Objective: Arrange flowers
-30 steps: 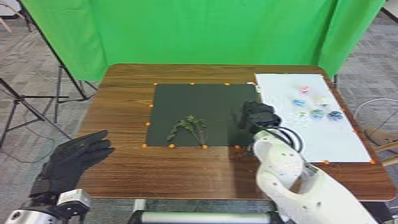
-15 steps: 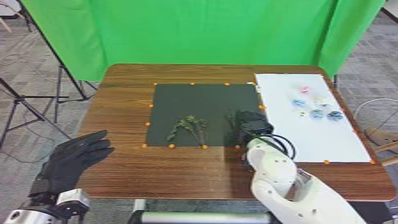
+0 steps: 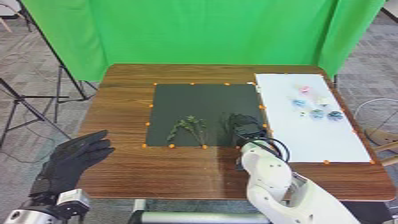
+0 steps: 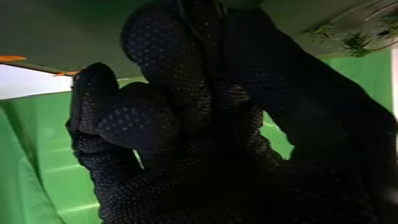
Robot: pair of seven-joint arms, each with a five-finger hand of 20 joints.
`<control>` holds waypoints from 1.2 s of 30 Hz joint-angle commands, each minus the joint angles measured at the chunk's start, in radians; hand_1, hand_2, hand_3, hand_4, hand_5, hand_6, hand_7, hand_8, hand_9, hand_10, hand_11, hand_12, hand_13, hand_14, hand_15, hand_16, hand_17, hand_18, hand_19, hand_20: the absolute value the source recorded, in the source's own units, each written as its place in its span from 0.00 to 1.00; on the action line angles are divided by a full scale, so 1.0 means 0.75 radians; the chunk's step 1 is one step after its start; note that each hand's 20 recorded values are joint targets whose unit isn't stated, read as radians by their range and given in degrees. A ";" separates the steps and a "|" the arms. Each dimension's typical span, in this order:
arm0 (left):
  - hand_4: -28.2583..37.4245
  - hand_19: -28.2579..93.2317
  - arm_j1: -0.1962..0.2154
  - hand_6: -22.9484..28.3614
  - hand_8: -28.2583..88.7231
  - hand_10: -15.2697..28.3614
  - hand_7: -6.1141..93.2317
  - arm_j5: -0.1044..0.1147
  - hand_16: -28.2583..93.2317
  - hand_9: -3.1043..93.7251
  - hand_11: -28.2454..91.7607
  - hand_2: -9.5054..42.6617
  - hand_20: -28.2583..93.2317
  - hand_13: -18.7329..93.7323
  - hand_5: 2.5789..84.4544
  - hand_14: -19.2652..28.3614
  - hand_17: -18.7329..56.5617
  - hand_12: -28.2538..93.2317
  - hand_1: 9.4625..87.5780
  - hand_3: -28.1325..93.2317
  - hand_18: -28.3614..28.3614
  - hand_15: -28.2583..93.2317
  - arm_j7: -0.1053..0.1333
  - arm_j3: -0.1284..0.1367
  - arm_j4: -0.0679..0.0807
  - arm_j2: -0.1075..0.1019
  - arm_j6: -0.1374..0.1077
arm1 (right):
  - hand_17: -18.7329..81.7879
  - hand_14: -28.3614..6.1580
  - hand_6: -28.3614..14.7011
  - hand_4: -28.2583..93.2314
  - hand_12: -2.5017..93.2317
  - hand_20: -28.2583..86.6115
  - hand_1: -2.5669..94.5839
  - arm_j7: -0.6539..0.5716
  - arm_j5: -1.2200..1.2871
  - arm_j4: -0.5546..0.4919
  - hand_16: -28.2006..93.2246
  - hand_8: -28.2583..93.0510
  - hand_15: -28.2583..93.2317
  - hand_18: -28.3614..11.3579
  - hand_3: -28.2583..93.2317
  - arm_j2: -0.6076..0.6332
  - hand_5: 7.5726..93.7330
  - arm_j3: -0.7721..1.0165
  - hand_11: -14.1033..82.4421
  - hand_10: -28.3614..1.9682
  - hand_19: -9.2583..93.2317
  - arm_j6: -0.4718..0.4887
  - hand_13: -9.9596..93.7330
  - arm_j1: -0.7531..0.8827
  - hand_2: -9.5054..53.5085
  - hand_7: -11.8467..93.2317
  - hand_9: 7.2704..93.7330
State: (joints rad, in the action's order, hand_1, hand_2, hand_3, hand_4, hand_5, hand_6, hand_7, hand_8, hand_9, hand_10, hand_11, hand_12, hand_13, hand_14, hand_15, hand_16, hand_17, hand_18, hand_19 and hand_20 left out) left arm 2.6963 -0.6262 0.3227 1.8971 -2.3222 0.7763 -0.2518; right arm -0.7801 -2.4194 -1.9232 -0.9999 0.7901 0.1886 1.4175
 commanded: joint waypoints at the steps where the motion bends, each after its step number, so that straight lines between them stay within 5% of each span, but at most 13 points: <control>1: 0.22 0.71 0.061 0.73 0.18 0.87 0.18 0.038 0.14 0.43 0.51 0.34 0.35 0.42 0.51 1.00 0.12 0.31 0.22 0.89 0.90 0.69 0.048 0.011 -0.010 -0.050 -0.030 | 0.53 0.43 0.56 0.06 0.29 0.41 0.46 -0.064 0.009 -0.002 0.46 0.41 0.86 0.00 0.85 0.013 0.86 -0.007 0.59 0.39 0.97 0.051 0.81 -0.007 0.03 0.38 0.87; 4: 0.22 0.71 0.075 0.73 0.18 0.87 0.18 0.048 0.14 0.43 0.51 0.33 0.35 0.42 0.51 1.00 0.12 0.31 0.22 0.89 0.90 0.69 0.059 0.019 -0.013 -0.061 -0.039 | 0.53 0.42 0.53 0.06 0.29 0.40 0.42 -0.069 0.029 -0.025 0.46 0.38 0.86 0.00 0.85 0.016 0.85 0.000 0.59 0.36 0.96 0.082 0.81 -0.009 0.05 0.38 0.86; 8: 0.22 0.71 0.078 0.73 0.18 0.87 0.18 0.044 0.14 0.43 0.51 0.33 0.35 0.42 0.51 1.00 0.12 0.31 0.22 0.89 0.90 0.69 0.048 0.025 -0.014 -0.058 -0.034 | 0.53 0.40 0.51 0.08 0.29 0.38 0.37 -0.060 0.030 -0.048 0.47 0.19 0.86 0.00 0.84 0.029 0.84 -0.003 0.59 0.34 0.96 0.092 0.80 -0.016 0.09 0.42 0.85; 15: 0.22 0.71 0.069 0.73 0.18 0.87 0.18 0.023 0.14 0.43 0.51 0.33 0.35 0.43 0.51 1.00 0.12 0.31 0.22 0.89 0.90 0.69 0.025 0.027 -0.017 -0.035 -0.021 | 0.53 0.37 0.49 0.08 0.29 0.37 0.35 -0.076 0.055 -0.084 0.47 0.19 0.86 0.00 0.83 0.039 0.84 0.019 0.60 0.31 0.94 0.143 0.79 -0.023 0.10 0.43 0.83; 20: 0.22 0.71 0.084 0.72 0.18 0.87 0.19 0.035 0.14 0.44 0.51 0.33 0.35 0.43 0.51 1.00 0.12 0.31 0.22 0.90 0.90 0.69 0.049 0.027 -0.020 -0.046 -0.037 | 0.52 0.35 0.47 0.08 0.29 0.37 0.34 -0.077 0.101 -0.146 0.47 0.19 0.86 0.00 0.83 0.069 0.83 0.051 0.59 0.29 0.94 0.174 0.79 -0.020 0.12 0.42 0.83; 23: 0.22 0.71 0.078 0.72 0.18 0.87 0.19 0.020 0.14 0.43 0.51 0.33 0.35 0.43 0.51 1.00 0.12 0.31 0.22 0.90 0.90 0.69 0.036 0.022 -0.022 -0.023 -0.031 | 0.52 0.33 0.46 0.08 0.29 0.37 0.32 -0.054 0.123 -0.200 0.46 0.19 0.87 0.00 0.82 0.116 0.83 0.109 0.59 0.27 0.94 0.170 0.79 -0.004 0.15 0.41 0.82; 30: 0.22 0.71 0.083 0.72 0.17 0.86 0.19 0.017 0.14 0.44 0.52 0.32 0.35 0.42 0.51 1.00 0.12 0.31 0.22 0.90 0.89 0.69 0.035 0.016 -0.028 -0.012 -0.035 | 0.46 0.24 0.42 0.09 0.28 0.37 0.31 0.042 0.142 -0.272 0.44 0.19 0.87 0.00 0.84 0.256 0.76 0.321 0.58 0.16 0.92 0.069 0.72 0.073 0.18 0.38 0.73; 34: 0.21 0.71 0.065 0.72 0.17 0.86 0.19 0.003 0.14 0.43 0.52 0.32 0.35 0.42 0.52 1.00 0.12 0.31 0.22 0.90 0.89 0.70 0.008 0.013 -0.027 0.014 -0.023 | 0.42 0.22 0.42 0.09 0.28 0.37 0.31 0.124 0.122 -0.214 0.43 0.19 0.87 0.00 0.86 0.310 0.72 0.389 0.57 0.13 0.91 -0.031 0.67 0.083 0.19 0.38 0.68; 36: 0.21 0.71 0.056 0.72 0.17 0.86 0.19 0.006 0.14 0.43 0.52 0.32 0.35 0.42 0.52 1.00 0.12 0.31 0.22 0.90 0.89 0.70 0.010 0.001 -0.026 0.002 -0.025 | 0.40 0.24 0.43 0.08 0.27 0.37 0.32 0.182 0.140 -0.176 0.42 0.18 0.87 0.00 0.88 0.322 0.69 0.427 0.57 0.13 0.89 -0.008 0.64 0.086 0.19 0.38 0.64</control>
State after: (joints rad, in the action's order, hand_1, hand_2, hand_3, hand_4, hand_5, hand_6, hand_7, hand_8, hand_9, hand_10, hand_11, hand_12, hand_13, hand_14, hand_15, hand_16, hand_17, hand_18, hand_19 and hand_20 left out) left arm 2.7381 -0.6102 0.3502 1.9121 -2.3344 0.7591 -0.2703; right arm -0.7101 -2.2982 -2.1276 -0.8299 1.0448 0.2310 1.4848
